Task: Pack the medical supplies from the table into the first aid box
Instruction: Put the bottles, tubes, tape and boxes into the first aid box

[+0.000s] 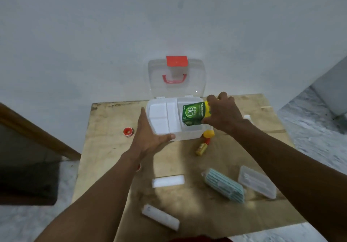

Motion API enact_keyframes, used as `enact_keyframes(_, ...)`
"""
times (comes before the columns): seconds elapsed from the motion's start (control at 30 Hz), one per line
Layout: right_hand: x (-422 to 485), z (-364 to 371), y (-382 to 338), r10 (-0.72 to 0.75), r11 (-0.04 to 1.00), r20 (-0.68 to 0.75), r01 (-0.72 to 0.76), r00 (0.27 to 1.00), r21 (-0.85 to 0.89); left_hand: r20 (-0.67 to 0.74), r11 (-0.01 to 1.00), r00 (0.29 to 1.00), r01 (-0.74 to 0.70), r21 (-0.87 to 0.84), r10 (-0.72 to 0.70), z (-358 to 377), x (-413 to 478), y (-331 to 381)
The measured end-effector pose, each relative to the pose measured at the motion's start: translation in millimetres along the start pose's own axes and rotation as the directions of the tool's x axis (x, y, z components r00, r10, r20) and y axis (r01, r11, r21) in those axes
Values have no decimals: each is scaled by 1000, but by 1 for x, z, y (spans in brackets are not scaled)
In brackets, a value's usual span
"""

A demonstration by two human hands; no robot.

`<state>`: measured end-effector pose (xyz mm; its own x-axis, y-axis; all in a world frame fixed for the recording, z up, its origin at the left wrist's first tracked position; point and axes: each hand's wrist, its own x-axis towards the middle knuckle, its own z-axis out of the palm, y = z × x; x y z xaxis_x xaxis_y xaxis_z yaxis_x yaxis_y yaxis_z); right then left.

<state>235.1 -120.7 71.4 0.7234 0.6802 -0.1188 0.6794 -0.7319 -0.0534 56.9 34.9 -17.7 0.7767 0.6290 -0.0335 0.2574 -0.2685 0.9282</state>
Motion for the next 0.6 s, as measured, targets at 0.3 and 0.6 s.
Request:
enact_keyframes(0.3, 42, 26, -27, -147, 985, 124, 133, 981, 112, -32, 997, 999, -38, -72, 36, 7, -2, 8)
enact_keyframes(0.6, 61, 75, -39, -154, 935, 254, 58, 955, 350, -62, 999, 998, -36, -23, 34, 13, -1, 2)
